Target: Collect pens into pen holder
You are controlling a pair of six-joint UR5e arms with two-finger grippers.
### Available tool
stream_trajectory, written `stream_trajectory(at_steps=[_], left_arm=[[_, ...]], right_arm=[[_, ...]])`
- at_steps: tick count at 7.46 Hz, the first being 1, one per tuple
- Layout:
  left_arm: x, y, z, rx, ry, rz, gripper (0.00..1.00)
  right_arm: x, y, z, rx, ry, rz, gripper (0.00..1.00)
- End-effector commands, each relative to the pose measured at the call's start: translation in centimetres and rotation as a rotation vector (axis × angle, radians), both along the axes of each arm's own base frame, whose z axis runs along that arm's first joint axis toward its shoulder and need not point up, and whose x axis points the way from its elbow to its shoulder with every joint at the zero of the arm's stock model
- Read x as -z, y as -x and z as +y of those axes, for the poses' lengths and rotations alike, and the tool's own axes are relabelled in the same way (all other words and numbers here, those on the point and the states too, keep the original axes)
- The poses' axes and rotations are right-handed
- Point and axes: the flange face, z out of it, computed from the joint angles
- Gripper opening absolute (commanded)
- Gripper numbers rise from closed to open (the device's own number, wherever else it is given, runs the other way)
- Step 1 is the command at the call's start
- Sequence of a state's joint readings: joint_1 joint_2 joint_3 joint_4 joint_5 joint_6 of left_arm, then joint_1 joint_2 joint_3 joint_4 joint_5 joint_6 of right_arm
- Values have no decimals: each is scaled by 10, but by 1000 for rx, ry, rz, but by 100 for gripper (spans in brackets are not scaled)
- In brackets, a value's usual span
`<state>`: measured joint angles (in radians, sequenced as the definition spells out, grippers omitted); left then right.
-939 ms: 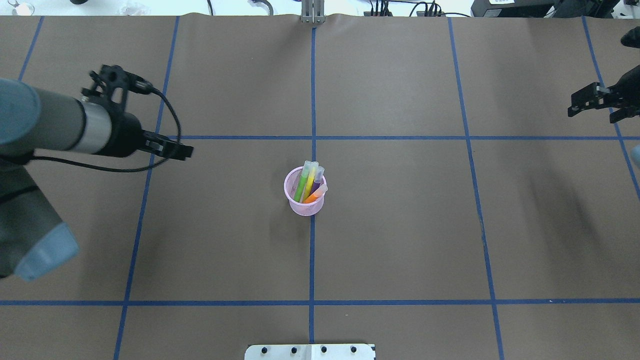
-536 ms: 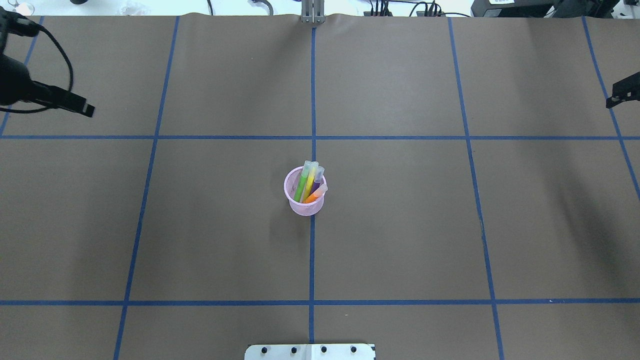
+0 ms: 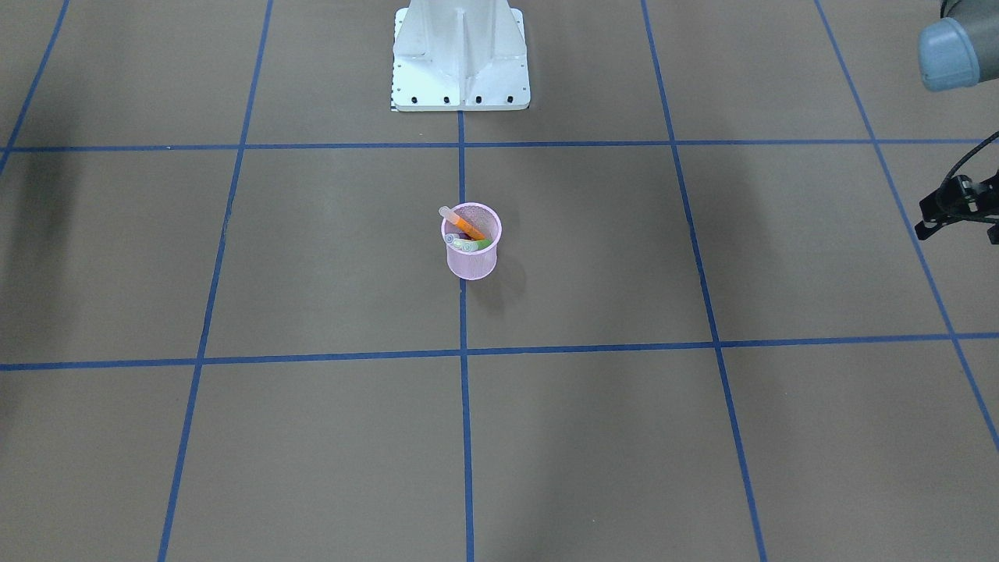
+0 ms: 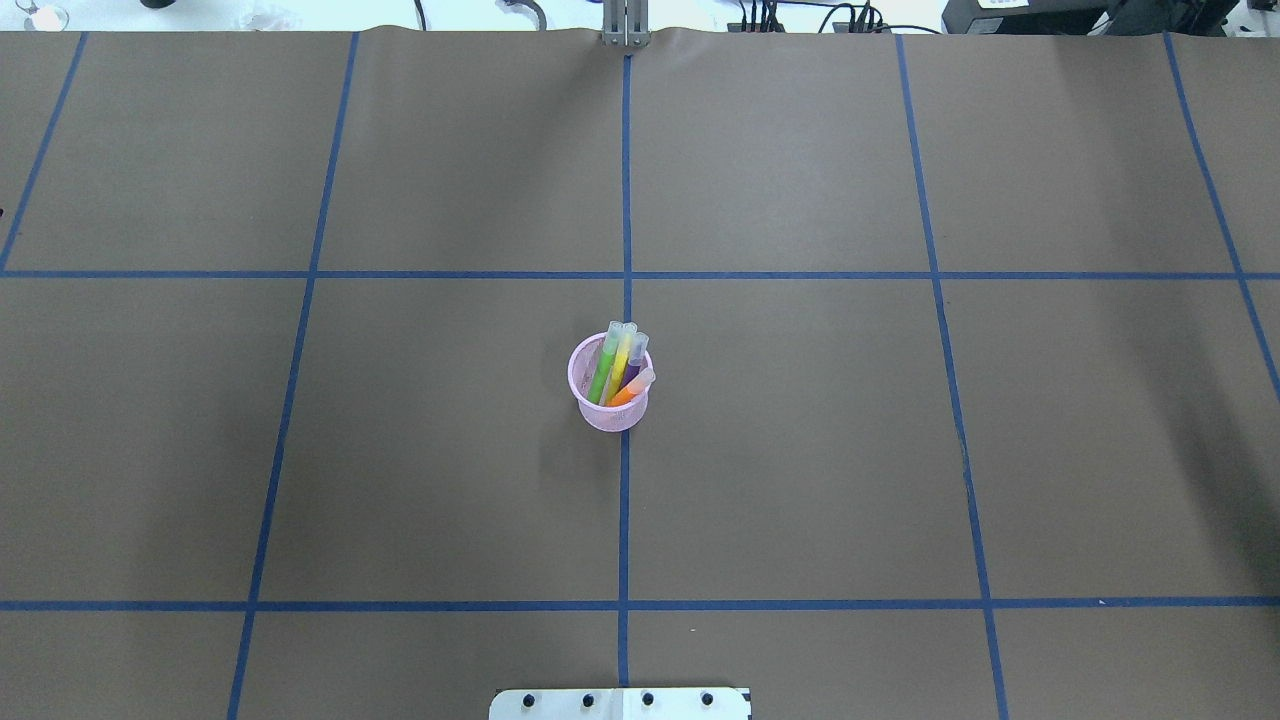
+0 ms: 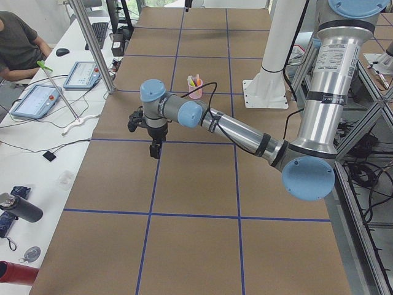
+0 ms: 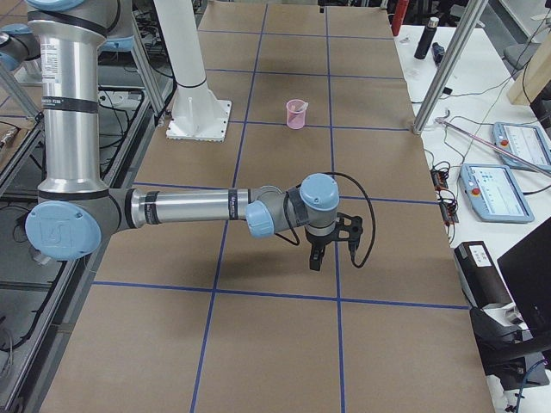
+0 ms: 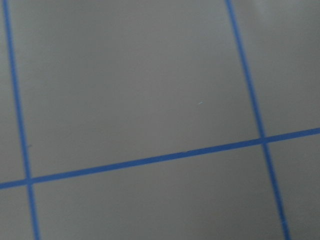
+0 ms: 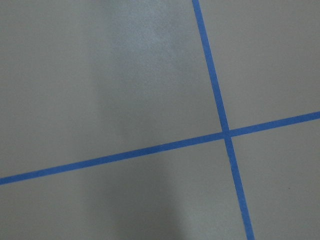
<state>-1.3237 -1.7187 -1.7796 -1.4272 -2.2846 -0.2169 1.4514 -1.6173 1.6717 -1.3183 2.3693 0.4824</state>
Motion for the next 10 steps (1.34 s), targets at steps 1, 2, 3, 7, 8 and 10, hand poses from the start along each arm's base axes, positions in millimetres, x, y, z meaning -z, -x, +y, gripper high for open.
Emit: stream_trajectory(at_steps=[1, 2, 3, 7, 8, 10], left_arm=[[-84, 6, 16, -82, 121, -3, 99], [-89, 7, 27, -77, 155, 54, 99], [-93, 37, 46, -30, 153, 72, 99], [-67, 49, 48, -20, 35, 11, 99], [-67, 52, 47, -15, 22, -5, 99], [-74, 51, 49, -14, 26, -7, 99]], right_arm=[[-11, -5, 5, 64, -52, 11, 99], [-14, -2, 6, 72, -33, 23, 99], [-13, 10, 2, 95, -30, 40, 99], [16, -5, -38, 251, -37, 104, 99], [22, -10, -41, 260, -48, 118, 99], [14, -10, -40, 262, -33, 114, 99]])
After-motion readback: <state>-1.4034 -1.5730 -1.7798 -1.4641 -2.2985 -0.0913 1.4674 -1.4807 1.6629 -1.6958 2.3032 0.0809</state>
